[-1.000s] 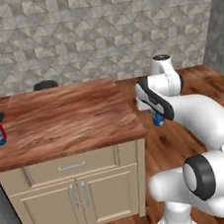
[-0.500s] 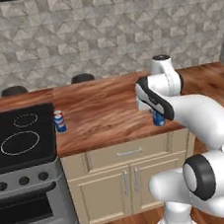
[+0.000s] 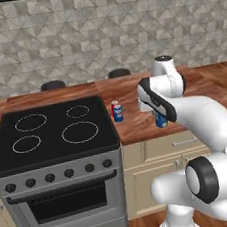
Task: Four empty soda cans are scattered around the kitchen. Gather all the cans and cluster them next to the stove for recycling.
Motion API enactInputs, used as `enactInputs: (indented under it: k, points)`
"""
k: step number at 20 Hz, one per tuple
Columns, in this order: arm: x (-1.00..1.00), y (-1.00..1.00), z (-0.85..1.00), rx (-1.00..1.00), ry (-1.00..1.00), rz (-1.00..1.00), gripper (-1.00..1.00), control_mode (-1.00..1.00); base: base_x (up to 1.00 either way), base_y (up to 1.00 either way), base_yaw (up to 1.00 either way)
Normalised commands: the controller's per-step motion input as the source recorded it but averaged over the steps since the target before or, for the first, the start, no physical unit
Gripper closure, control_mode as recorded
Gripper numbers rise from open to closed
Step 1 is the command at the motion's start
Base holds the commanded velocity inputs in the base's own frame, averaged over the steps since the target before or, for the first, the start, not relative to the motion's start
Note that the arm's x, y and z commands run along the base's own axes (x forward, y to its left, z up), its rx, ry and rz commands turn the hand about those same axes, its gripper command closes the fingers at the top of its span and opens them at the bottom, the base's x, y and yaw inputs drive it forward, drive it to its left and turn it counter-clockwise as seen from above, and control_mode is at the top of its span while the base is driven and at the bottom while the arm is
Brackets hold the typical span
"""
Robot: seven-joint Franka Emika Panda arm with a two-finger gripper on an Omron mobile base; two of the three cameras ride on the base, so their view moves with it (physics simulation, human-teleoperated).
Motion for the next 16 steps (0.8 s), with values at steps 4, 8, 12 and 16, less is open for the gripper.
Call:
enactInputs:
  k: [4, 8, 12, 16]
  points:
    - [0.00, 0.00, 0.00, 0.00, 0.00, 0.00, 1.00, 1.00, 0.49, 0.73, -0.04]
    - [0.00, 0.00, 0.00, 0.00, 0.00, 0.00, 1.00, 1.00, 0.57, 0.02, -0.01]
    - [0.00, 0.00, 0.00, 0.00, 0.00, 0.00, 1.00, 1.00, 0.58, -0.12, 0.00]
    - [0.00, 0.00, 0.00, 0.00, 0.00, 0.00, 1.00, 1.00, 0.46, -0.03, 0.00]
